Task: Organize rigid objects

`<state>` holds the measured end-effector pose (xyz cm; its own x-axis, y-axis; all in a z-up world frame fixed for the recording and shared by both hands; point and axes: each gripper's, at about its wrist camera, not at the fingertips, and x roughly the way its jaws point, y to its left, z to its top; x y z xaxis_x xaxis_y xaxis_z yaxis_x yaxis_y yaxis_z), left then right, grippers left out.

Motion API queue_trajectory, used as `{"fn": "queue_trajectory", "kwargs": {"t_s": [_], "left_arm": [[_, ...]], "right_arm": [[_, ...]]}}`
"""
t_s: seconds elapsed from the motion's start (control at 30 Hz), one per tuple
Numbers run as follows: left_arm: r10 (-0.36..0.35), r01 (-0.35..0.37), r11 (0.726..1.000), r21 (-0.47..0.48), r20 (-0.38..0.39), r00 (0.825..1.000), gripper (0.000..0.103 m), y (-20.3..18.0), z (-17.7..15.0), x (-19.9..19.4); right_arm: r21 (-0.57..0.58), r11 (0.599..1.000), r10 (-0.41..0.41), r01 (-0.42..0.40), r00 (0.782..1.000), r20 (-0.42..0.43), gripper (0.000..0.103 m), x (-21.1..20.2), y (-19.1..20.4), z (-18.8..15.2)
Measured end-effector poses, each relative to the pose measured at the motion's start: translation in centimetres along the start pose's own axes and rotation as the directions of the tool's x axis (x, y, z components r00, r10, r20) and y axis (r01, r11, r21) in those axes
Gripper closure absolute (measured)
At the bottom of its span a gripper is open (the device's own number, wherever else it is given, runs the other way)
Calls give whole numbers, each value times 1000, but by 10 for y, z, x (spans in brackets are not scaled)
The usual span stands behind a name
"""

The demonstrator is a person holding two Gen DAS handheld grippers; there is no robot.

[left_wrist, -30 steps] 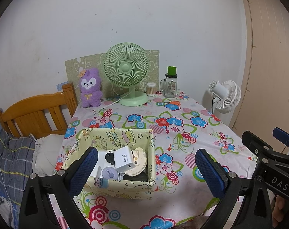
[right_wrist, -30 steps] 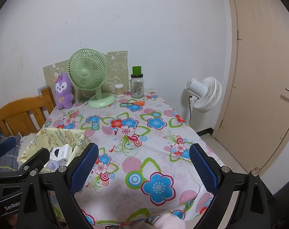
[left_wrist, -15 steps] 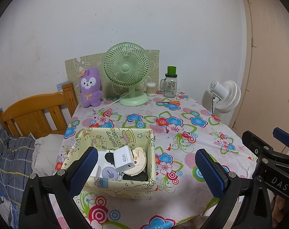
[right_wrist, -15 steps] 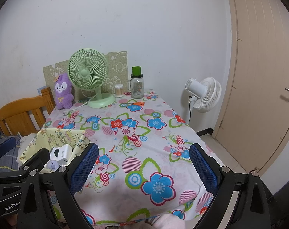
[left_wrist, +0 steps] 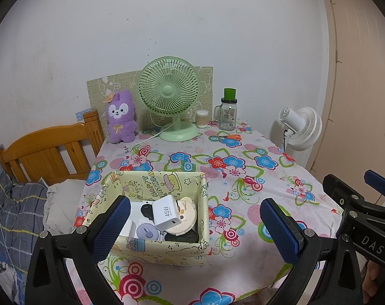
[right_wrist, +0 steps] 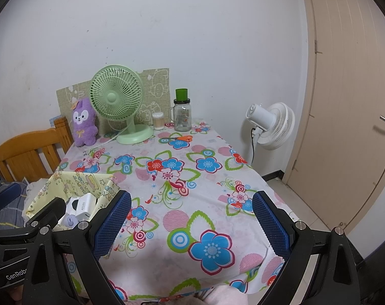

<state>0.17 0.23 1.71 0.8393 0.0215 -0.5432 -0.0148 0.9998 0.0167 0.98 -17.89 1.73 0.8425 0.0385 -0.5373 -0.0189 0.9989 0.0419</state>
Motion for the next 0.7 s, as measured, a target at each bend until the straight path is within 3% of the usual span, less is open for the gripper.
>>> {"fn": "queue_trajectory", "kwargs": {"t_s": [0.7], "left_arm": [[-1, 1, 1000, 0, -1, 1000, 0, 1, 0, 0]], "right_arm": [[-1, 1000, -2, 2, 1000, 1, 5, 2, 1, 0]]}}
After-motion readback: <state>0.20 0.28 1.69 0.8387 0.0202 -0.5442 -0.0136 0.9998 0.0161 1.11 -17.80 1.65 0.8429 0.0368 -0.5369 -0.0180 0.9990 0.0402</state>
